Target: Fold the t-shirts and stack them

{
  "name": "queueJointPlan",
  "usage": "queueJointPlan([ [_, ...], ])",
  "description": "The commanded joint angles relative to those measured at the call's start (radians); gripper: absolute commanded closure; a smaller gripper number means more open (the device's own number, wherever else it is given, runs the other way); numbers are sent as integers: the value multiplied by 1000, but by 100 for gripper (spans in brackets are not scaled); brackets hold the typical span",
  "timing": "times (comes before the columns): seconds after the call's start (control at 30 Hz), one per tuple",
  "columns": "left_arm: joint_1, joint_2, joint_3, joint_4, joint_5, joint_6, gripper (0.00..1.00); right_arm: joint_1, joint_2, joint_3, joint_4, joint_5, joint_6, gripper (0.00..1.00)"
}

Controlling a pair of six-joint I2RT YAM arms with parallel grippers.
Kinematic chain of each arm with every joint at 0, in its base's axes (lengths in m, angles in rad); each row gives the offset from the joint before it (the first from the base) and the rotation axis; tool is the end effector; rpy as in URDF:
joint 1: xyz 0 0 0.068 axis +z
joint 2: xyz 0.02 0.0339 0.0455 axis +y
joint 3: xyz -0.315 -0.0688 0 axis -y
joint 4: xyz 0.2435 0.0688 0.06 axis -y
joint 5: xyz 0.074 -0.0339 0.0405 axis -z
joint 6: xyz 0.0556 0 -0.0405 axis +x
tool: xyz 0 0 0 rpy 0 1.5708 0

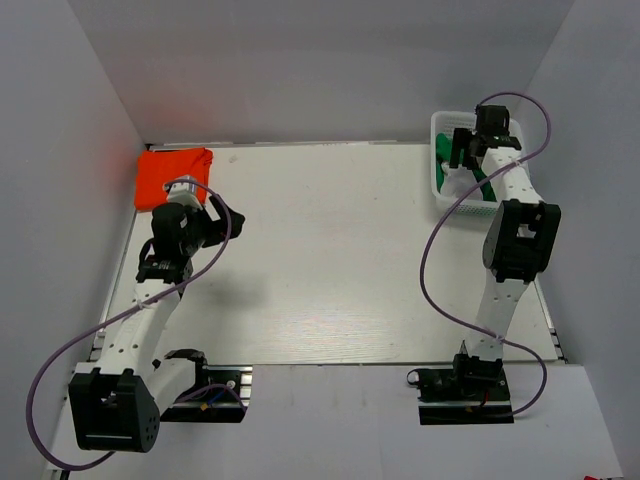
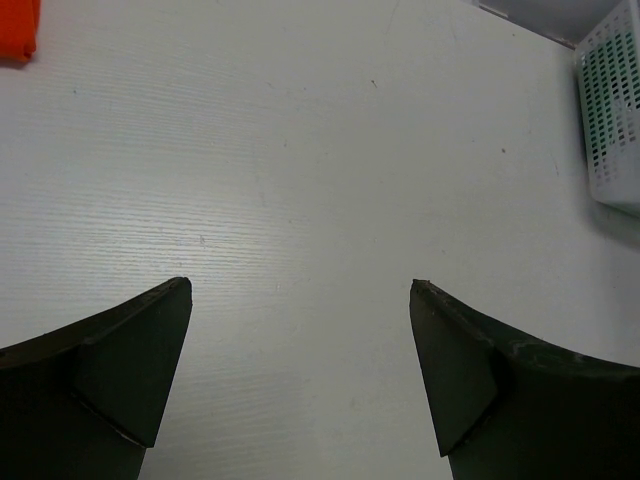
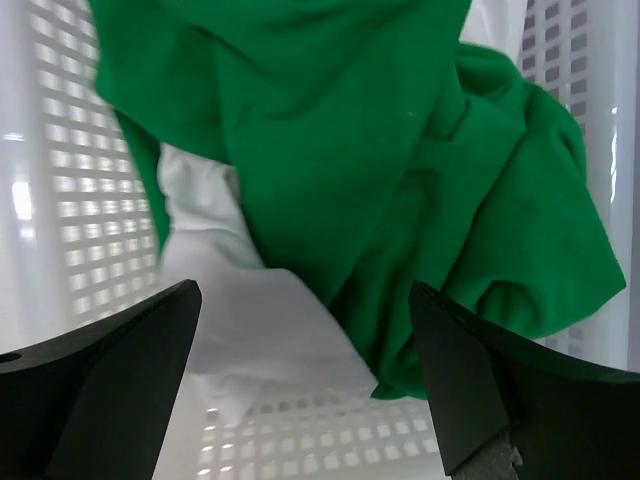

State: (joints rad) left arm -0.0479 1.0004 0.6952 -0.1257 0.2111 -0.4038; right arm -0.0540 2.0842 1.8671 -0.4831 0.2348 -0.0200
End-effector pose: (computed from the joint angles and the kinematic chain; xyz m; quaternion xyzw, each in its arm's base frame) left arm 0.2160 -0.0220 0.3091 -0.0923 0.8341 -0.2066 0.5031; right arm 0.5219 -0.0412 0.3115 0.0647 0.8995 -0.1216 0.4146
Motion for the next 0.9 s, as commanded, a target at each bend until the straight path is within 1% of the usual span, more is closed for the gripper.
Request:
queueJointPlan([
  [0.0, 6, -5, -3, 26, -3, 17, 0, -23, 39, 52, -28, 24, -54, 10],
  [0.13, 6, 4, -3, 35, -12, 17, 0, -56, 108, 90, -31, 32, -37, 10],
  [0.2, 6, 23, -3, 35, -12, 17, 0, -60, 154, 107, -28, 21, -32, 15],
  [0.23, 6, 23, -3, 35, -12, 17, 0, -64, 163, 130, -26, 15, -26, 22],
  [0.27, 6, 36, -3, 35, -22, 17, 0, -66, 183, 139, -25, 3, -17, 30],
  [0.3, 6, 50, 6, 35, -22, 17, 0, -66, 191, 147, -22, -8, -11, 60],
  [0.33, 6, 50, 6, 35, -22, 17, 0, -66, 200, 155, -17, -17, -2, 76],
  [0.4, 6, 63, 17, 35, -22, 17, 0, -67, 195, 159, 1, -46, 6, 100],
  [0.43, 6, 73, 17, 35, -22, 17, 0, -69, 179, 156, 15, -93, 5, 100],
  [0.6, 6, 73, 17, 35, -22, 17, 0, -66, 25, 101, 80, -97, 12, 100],
  [0.63, 6, 73, 17, 35, -22, 8, 0, -67, -48, 98, 89, -86, 14, 100],
  [0.7, 6, 50, 17, 35, -22, 8, 0, -66, -94, 87, 112, -84, 12, 100],
  [0.73, 6, 50, 17, 35, -22, 8, 0, -67, -166, 89, 120, -86, 12, 100],
  [0.83, 6, 27, 17, 35, -13, 8, 0, -66, -289, 99, 146, -133, 12, 100],
  [0.87, 6, 17, 7, 35, -13, 8, 0, -64, -303, 106, 158, -176, 12, 100],
])
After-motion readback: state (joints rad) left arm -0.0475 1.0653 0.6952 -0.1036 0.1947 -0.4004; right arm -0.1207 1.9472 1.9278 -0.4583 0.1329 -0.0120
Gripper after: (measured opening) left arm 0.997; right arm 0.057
